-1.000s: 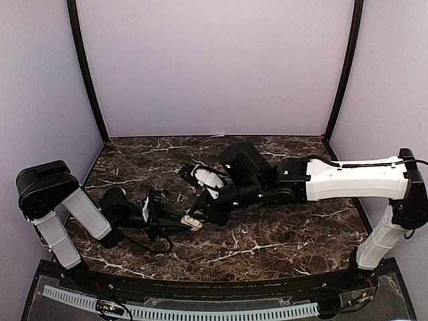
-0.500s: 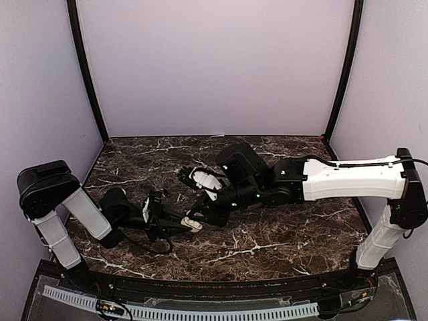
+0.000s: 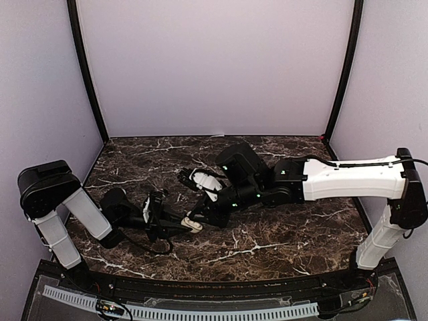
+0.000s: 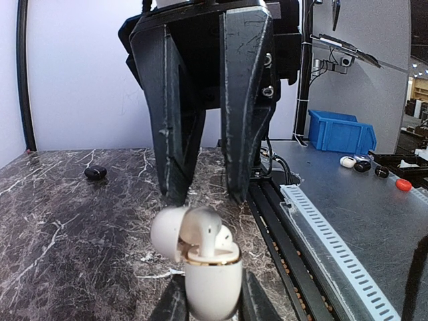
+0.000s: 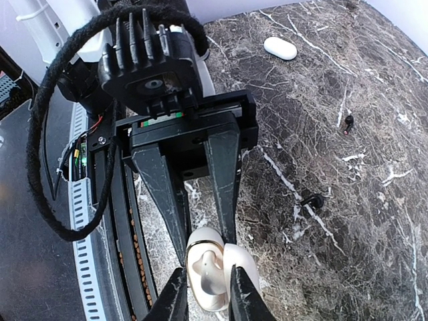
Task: Insert the wireless bluetooth earbuds into the charging case
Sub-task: Adjust the left earbud in the left side groove of the charging case.
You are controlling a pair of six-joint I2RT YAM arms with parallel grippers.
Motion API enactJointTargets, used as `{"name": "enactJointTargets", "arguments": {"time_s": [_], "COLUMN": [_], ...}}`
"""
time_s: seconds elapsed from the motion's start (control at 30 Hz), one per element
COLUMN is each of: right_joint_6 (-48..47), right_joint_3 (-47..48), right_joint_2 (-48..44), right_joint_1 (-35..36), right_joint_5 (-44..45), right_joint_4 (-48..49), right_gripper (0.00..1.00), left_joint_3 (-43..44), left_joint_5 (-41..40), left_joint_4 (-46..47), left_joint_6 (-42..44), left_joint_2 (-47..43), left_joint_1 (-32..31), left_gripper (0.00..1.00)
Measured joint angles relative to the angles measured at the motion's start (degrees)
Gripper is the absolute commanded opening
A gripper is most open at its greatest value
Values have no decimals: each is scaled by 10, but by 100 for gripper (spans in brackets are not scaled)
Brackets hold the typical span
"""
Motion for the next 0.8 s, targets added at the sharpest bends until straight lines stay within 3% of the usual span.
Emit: {"name": "enactJointTargets", "arguments": {"time_s": [0.47,0.8], "right_joint_6": [0,12], "right_joint_3": [1,1], "right_joint_2": [0,-2], "right_joint_1": [0,0], "right_joint_5": [-3,30], "right_joint_4": [-5,-5], "right_gripper": [20,26], "left_joint_3": [0,0], "left_joint_5": [-1,-3], "left_joint_4": [-3,-1], "left_joint_6": [0,0], "left_joint_2": [1,1], "left_joint_1": [0,0], "left_gripper": [0,0]}}
